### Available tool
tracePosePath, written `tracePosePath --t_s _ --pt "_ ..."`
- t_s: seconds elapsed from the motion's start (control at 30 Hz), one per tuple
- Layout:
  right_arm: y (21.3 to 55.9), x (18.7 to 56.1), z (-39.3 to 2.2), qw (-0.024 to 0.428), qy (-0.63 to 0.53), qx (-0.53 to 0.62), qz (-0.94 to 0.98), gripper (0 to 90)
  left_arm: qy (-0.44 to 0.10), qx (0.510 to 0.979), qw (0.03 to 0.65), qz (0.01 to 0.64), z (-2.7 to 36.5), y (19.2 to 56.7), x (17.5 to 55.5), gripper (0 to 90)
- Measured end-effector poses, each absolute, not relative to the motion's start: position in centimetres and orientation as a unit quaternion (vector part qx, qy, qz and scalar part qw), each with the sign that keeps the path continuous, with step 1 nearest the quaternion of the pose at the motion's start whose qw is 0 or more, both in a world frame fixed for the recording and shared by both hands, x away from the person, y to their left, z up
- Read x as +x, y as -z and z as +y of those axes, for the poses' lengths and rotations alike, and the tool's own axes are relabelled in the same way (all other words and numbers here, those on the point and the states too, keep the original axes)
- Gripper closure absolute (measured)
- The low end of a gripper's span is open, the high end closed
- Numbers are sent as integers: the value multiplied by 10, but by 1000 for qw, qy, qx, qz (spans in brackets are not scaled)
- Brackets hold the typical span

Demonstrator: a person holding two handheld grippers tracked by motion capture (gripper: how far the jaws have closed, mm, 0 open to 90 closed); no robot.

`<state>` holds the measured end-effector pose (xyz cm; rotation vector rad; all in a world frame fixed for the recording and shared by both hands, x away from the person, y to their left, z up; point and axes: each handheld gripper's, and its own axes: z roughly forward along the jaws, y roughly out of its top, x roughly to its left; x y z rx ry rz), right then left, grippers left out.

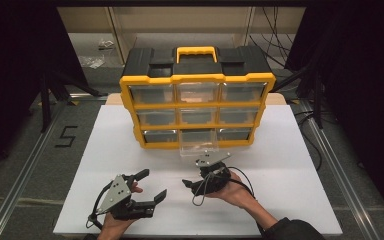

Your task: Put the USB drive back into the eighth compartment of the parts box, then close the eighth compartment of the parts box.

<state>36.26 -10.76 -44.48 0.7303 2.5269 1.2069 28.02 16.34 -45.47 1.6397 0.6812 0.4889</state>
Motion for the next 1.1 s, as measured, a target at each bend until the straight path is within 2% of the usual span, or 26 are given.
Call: tracePosePath --t_s 0.7,1.1 --pt "457 372 -113 123 -394 269 870 235 -210 709 605 295 163 455 280 161" --pt "459 378 -121 143 -396 278 863 527 -210 709 605 295 164 455 280 160"
